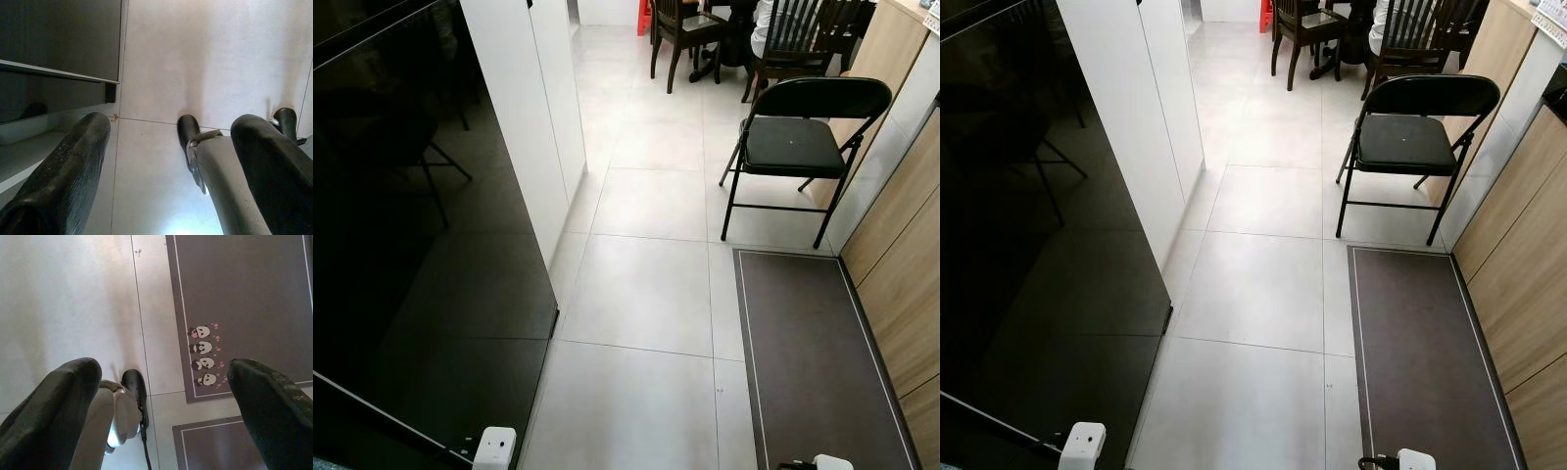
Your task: Restocking fridge
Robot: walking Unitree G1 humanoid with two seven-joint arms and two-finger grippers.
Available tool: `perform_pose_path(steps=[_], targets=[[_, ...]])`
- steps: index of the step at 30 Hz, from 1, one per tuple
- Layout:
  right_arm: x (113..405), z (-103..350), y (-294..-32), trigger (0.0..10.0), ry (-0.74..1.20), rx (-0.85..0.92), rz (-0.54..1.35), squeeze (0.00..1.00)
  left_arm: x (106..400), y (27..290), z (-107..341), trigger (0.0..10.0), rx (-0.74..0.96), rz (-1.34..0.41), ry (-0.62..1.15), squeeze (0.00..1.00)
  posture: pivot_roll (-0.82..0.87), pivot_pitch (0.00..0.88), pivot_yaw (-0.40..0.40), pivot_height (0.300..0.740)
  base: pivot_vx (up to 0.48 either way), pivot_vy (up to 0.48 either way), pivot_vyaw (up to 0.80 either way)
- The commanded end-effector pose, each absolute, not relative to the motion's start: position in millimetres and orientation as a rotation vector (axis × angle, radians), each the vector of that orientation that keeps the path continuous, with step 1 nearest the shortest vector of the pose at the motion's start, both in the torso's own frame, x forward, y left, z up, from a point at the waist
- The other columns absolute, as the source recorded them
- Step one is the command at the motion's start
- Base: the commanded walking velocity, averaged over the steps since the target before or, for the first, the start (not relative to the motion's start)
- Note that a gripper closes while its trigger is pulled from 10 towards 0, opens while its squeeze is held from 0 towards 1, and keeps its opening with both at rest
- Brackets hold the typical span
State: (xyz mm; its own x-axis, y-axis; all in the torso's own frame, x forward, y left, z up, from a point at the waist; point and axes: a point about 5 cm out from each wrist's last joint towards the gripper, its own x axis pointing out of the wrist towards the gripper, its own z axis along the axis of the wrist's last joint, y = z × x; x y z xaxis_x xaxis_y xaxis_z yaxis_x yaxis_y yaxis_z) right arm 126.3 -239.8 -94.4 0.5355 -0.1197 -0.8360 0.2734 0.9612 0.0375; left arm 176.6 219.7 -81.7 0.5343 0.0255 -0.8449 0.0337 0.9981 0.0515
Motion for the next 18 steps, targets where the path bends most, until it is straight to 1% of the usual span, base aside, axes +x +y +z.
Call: perform_pose_path(steps=[1,18], targets=[[123.9,-95.6,-239.4,10.0,0.994,0.176,-0.238,0.00,176.2,223.6,-81.3,10.0,0.058,0.014,1.015,0.00,-0.07,0.000,0.015,0.740,0.000,0.000,0.00],[122.7,-96.0,-238.7,10.0,0.996,0.182,-0.236,0.00,175.6,224.3,-81.3,10.0,0.059,0.016,1.012,0.00,-0.07,0.000,0.017,0.740,0.000,0.000,0.00]])
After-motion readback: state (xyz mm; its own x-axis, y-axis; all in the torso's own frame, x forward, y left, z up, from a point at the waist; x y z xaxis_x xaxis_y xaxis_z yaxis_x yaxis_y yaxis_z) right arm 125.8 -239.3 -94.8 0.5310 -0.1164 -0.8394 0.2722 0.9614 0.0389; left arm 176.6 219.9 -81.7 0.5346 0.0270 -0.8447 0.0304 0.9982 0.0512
